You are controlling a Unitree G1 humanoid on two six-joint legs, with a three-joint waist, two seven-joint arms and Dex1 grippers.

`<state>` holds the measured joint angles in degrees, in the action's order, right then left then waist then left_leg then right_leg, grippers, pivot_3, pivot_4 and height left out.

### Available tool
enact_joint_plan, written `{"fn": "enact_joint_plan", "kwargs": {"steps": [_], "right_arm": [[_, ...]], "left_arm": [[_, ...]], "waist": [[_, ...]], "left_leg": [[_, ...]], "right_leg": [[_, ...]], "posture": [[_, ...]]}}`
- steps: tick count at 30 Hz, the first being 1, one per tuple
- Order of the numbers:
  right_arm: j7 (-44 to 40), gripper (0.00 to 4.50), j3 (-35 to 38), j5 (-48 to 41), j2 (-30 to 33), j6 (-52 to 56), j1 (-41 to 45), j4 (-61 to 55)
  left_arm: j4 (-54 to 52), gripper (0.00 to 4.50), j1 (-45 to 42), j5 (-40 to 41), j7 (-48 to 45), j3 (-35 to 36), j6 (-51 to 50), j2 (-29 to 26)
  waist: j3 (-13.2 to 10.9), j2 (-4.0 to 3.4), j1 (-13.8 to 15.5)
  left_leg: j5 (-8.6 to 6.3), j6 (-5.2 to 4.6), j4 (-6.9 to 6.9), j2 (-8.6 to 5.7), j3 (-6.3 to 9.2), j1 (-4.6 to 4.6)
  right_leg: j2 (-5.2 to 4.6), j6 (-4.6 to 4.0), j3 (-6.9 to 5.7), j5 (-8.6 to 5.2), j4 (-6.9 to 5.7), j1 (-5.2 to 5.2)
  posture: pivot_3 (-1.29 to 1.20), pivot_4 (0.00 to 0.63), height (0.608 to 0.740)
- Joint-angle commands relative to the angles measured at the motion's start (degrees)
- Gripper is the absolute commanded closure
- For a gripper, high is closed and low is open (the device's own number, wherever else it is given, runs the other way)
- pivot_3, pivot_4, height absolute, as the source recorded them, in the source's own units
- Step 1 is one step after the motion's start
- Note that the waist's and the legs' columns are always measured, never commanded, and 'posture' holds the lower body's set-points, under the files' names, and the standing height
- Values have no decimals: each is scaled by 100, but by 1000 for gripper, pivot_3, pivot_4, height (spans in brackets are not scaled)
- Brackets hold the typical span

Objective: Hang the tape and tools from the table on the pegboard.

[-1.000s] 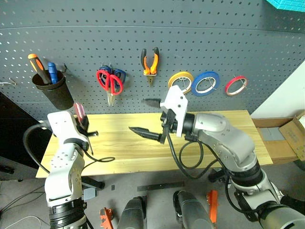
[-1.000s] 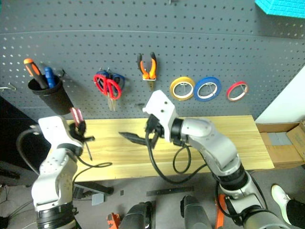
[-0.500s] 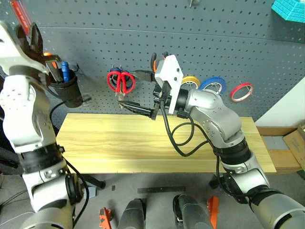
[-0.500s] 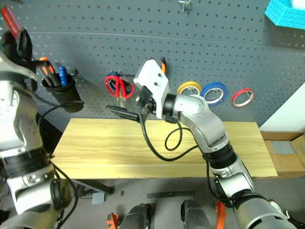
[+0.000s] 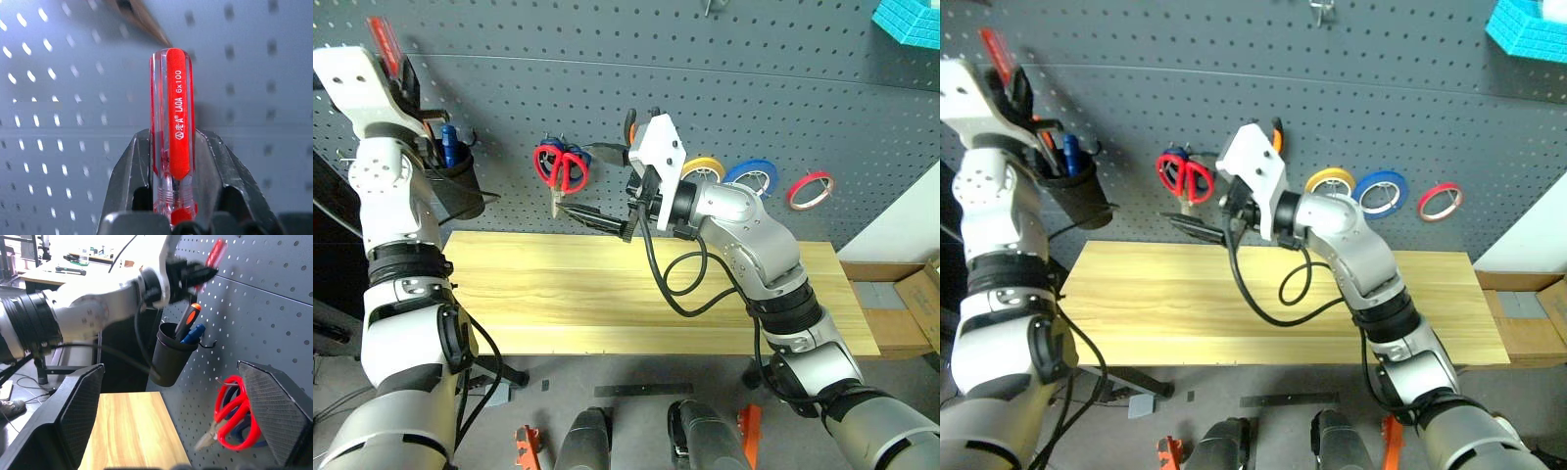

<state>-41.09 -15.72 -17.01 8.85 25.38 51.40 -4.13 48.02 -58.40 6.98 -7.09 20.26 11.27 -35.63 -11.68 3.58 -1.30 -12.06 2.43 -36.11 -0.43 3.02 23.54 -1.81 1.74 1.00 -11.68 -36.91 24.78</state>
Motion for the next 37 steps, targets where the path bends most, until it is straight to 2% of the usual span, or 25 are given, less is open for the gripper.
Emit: {"fn": "enact_joint_plan", "kwargs": {"steps": [1,2,7,9,11,13,17,19,22,24,28,31,34,37], "right_arm": [[-28,0,120,-46,29,18,70,-263],[-33,0,119,-46,45,43,54,-283],[-61,0,127,-43,114,57,-11,-331],[-67,0,153,-67,159,65,-39,-381],[-92,0,218,-123,237,92,-104,-487],[-141,0,285,-184,322,112,-195,-603],[-260,0,638,-565,620,287,-636,-1174],[-202,0,816,-726,708,395,-809,-1359],[236,0,1229,-781,791,480,-1316,-1697],[463,0,1363,-671,840,399,-1653,-1854],[959,0,1459,-404,837,257,-2528,-2046],[1259,0,1526,2,925,-31,-3312,-1691],[1369,0,1606,270,987,-461,-3727,-1305],[1589,0,1730,612,996,-1132,-4104,-541]], "left_arm": [[-42,2618,-76,-8,-90,-89,465,65],[-149,2405,-9,22,-61,-65,468,100],[-790,694,362,56,227,9,196,140],[-1298,24,534,-155,824,27,-285,188],[-2113,24,766,-244,1329,65,-1022,311],[-2912,24,1017,-207,1394,30,-1580,407],[-4895,24,1781,327,636,-283,-2408,503],[-5506,24,2036,611,396,-355,-2762,572],[-6580,24,2657,1125,-275,-840,-3389,618],[-6965,24,2951,1248,-460,-1082,-3630,689],[-7196,24,3614,1300,-703,-1478,-3806,931],[-6815,24,4143,1069,-798,-1640,-3476,1126],[-6386,24,4405,911,-752,-1558,-3194,1286],[-5697,24,4829,415,-719,-1546,-2399,1241]], "waist": [[1,2,-7],[2,4,-11],[4,3,-33],[6,2,-34],[20,5,-32],[53,6,-33],[142,18,-33],[183,16,-16],[281,3,-20],[331,-28,-20],[402,-73,-50],[471,-102,-60],[520,-137,-74],[551,-142,-105]], "left_leg": [[0,0,-3,0,1,5],[0,0,-6,0,2,14],[0,0,-16,3,2,39],[0,0,-16,4,1,39],[0,0,-17,5,3,39],[0,-1,-19,10,3,41],[0,-1,-19,10,4,44],[0,-1,-22,10,8,42],[0,-2,-34,7,8,32],[0,-3,-34,7,8,16],[-4,-5,-26,0,-7,-98],[-4,-4,-20,11,-13,-160],[-3,-5,-19,14,-24,-175],[-2,-6,-20,20,-38,-183]], "right_leg": [[0,0,-1,0,-1,4],[0,-1,-1,1,-3,13],[-12,-6,-1,5,-9,38],[-12,-6,-1,5,-13,40],[-12,-6,-2,5,-16,40],[-15,-6,-1,5,-16,40],[-22,-6,-2,5,-9,38],[-26,-6,-2,5,-10,31],[-23,-6,-2,5,-17,19],[-20,-6,-1,4,-14,-3],[6,-2,4,-29,16,-122],[21,-35,14,-56,7,-164],[38,-45,38,-61,-7,-165],[55,-50,67,-56,-9,-163]], "posture": [[24,94,740],[24,94,740],[21,89,740],[21,84,740],[20,79,740],[18,75,740],[24,60,740],[24,54,740],[17,44,740],[3,39,740],[-21,33,740],[-47,28,740],[-63,20,740],[-63,5,740]]}}
